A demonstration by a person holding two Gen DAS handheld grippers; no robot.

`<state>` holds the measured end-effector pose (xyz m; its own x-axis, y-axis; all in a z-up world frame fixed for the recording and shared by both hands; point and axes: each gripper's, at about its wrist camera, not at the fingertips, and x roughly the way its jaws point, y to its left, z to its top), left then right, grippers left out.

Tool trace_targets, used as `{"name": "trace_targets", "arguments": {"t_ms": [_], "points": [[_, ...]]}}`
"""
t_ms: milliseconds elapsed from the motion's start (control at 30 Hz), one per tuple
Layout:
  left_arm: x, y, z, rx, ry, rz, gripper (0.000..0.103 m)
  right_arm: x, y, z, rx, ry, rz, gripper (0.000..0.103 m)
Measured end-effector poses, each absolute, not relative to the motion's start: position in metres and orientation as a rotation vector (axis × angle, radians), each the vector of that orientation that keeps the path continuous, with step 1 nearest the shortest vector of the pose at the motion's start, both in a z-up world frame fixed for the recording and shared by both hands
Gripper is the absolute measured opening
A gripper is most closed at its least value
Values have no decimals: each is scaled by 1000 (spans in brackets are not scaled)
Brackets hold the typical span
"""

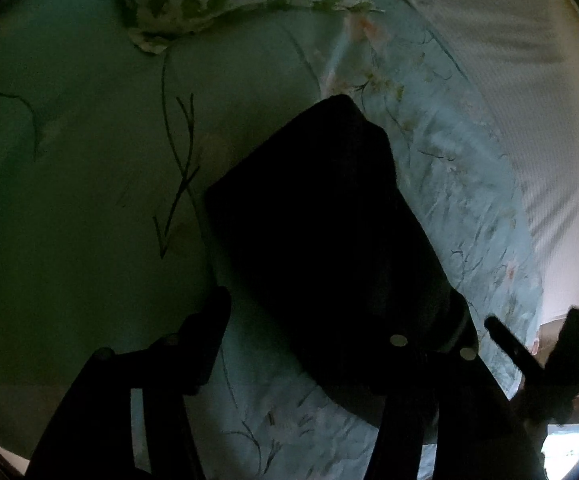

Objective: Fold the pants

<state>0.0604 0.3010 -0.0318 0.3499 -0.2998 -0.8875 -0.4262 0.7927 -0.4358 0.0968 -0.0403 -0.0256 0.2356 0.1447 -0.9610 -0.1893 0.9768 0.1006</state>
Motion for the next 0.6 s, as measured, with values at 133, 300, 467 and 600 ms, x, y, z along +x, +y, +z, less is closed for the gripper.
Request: {"name": "trace_targets", "arguments": {"t_ms": [133, 300, 467, 600], "points": [[69, 304, -40, -699, 1260, 72, 57, 122, -40, -48, -72, 1354, 213, 44], [76, 309, -48, -713, 1270, 51, 57, 137, -43, -83, -95, 1448, 200, 44], [82, 310, -53, -711, 1267, 39, 57, 144, -50, -85, -40, 1458, 239, 11], [91, 310, -57, -712, 1243, 42, 55, 150, -75, -82, 104, 1443, 210, 5]]}}
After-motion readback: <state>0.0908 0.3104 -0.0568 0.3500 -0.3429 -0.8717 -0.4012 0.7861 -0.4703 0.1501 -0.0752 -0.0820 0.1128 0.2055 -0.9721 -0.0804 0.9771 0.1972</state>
